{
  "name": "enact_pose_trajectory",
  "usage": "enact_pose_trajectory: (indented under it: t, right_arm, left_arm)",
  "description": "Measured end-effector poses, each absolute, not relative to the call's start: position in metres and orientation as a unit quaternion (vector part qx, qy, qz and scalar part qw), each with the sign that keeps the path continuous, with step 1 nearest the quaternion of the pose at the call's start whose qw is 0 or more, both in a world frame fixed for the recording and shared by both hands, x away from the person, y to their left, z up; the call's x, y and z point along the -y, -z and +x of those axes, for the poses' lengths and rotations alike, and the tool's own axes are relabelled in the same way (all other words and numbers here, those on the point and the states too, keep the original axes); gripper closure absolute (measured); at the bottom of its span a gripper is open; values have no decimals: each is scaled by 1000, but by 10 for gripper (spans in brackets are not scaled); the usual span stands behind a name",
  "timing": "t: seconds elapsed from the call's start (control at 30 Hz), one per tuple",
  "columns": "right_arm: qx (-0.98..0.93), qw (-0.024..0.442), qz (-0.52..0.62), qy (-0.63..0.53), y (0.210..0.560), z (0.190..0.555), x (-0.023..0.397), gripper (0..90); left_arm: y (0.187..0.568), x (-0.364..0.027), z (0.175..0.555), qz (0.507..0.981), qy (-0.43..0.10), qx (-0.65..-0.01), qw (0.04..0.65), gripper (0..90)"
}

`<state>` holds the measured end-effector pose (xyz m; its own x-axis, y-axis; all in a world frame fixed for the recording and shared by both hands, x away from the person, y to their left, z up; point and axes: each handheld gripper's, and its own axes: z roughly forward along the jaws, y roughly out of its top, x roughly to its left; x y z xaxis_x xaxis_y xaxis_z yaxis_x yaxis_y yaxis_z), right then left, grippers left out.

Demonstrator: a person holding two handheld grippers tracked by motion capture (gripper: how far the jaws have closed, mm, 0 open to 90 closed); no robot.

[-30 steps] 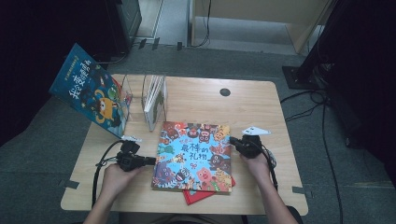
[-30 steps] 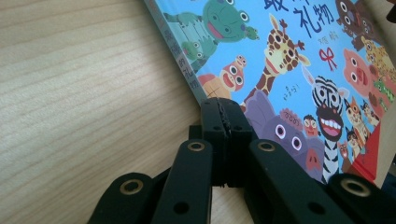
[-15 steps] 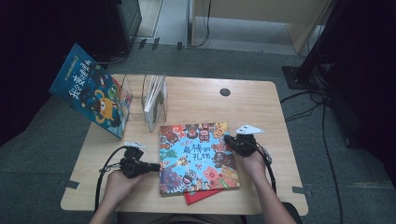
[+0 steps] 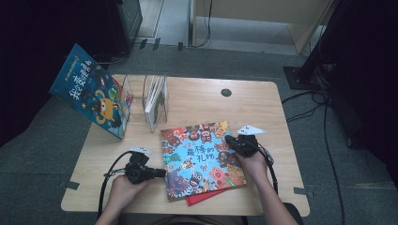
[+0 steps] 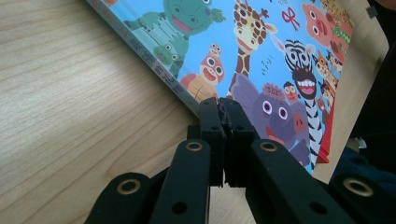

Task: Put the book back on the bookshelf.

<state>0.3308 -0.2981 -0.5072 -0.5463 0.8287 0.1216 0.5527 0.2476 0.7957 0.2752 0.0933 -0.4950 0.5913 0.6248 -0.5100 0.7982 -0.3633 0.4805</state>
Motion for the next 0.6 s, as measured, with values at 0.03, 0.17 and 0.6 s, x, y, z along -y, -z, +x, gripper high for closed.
enact_pose_trajectory:
  t: [0.03,0.17,0.6]
  right_arm:
    - [-772,163,447,-421,507,331,298,870]
    - [-770,155,450,-424,507,331,299,817]
    - [-778,156,443,-418,505,316,305,593]
  left_arm:
    - [495,-94,277,817,122,-437,356,890]
    - [496,-99,283,818,110,-443,351,876]
    - [489,-111,310,806,83,-459,365,560]
